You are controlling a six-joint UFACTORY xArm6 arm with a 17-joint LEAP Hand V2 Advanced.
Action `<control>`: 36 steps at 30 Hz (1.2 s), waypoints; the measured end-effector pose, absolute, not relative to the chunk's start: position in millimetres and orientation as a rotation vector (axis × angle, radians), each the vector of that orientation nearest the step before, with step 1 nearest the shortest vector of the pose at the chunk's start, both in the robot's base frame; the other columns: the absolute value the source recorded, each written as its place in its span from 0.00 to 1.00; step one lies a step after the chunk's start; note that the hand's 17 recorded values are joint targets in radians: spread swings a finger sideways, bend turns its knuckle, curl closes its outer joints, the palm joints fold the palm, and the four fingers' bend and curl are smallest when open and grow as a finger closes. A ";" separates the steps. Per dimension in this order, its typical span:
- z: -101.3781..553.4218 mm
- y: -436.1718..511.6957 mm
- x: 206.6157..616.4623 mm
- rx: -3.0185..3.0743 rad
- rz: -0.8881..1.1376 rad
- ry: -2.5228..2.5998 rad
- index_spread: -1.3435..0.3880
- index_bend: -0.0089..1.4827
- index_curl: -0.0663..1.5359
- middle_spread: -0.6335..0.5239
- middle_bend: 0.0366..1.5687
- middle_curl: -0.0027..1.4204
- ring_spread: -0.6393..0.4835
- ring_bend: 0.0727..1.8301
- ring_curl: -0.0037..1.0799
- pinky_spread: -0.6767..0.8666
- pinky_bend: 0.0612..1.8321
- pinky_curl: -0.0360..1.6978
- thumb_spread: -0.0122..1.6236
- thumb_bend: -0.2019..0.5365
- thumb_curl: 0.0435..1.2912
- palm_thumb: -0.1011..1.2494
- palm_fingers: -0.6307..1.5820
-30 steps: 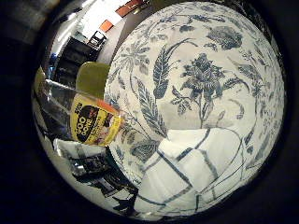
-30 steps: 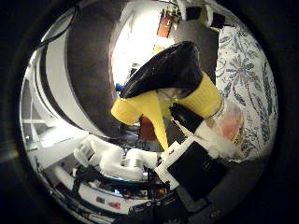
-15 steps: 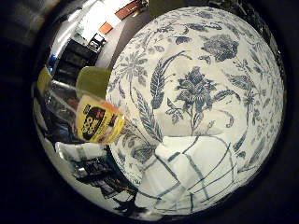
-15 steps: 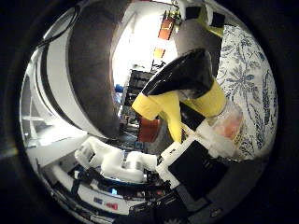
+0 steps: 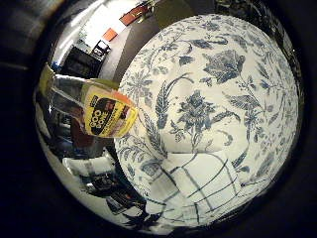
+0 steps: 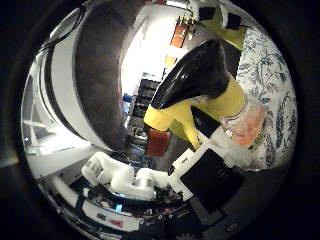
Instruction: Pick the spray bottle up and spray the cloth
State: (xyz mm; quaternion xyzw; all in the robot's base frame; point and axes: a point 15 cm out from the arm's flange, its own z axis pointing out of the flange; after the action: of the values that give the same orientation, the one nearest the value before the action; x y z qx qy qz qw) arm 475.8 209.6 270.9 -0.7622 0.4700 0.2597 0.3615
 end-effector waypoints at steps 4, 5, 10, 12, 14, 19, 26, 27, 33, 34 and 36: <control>262.3 209.2 473.9 -1.968 0.684 1.216 0.59 0.13 0.29 0.42 0.27 0.32 0.43 0.34 0.33 0.54 0.29 0.19 0.62 0.24 0.27 0.62 0.45; 260.3 209.1 473.9 -1.969 0.687 1.216 0.59 0.13 0.29 0.42 0.27 0.32 0.43 0.34 0.33 0.54 0.29 0.18 0.62 0.24 0.27 0.62 0.45; 254.2 208.4 471.4 -1.977 0.695 1.216 0.59 0.13 0.29 0.42 0.26 0.33 0.43 0.34 0.33 0.54 0.29 0.17 0.62 0.24 0.27 0.62 0.45; 253.2 208.4 470.4 -1.978 0.699 1.217 0.59 0.13 0.29 0.42 0.26 0.33 0.43 0.34 0.33 0.54 0.30 0.17 0.62 0.24 0.27 0.62 0.45; 251.4 207.6 469.2 -1.985 0.700 1.217 0.59 0.13 0.29 0.42 0.26 0.33 0.43 0.34 0.33 0.54 0.30 0.17 0.62 0.24 0.27 0.62 0.45; 246.1 203.9 466.1 -2.019 0.693 1.212 0.59 0.13 0.28 0.42 0.27 0.33 0.43 0.34 0.33 0.54 0.31 0.16 0.62 0.24 0.27 0.62 0.45; 232.5 197.6 456.6 -2.074 0.702 1.214 0.59 0.13 0.28 0.43 0.26 0.33 0.44 0.32 0.33 0.55 0.31 0.15 0.63 0.24 0.26 0.62 0.44; 226.8 197.2 452.0 -2.074 0.717 1.223 0.59 0.13 0.28 0.43 0.26 0.33 0.45 0.32 0.33 0.55 0.31 0.15 0.63 0.24 0.26 0.62 0.43; 212.2 194.9 439.5 -2.083 0.752 1.241 0.59 0.13 0.28 0.44 0.25 0.33 0.45 0.32 0.33 0.55 0.31 0.14 0.63 0.24 0.26 0.62 0.43; 211.4 194.0 438.8 -2.090 0.752 1.242 0.59 0.13 0.28 0.44 0.25 0.33 0.46 0.31 0.33 0.55 0.31 0.14 0.63 0.24 0.26 0.62 0.43; 209.0 192.1 435.9 -2.112 0.756 1.240 0.59 0.13 0.28 0.45 0.24 0.32 0.46 0.31 0.33 0.56 0.31 0.14 0.63 0.24 0.26 0.62 0.42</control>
State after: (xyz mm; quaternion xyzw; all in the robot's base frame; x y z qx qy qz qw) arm 435.9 192.1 209.0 -0.7896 0.4638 0.2827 0.2854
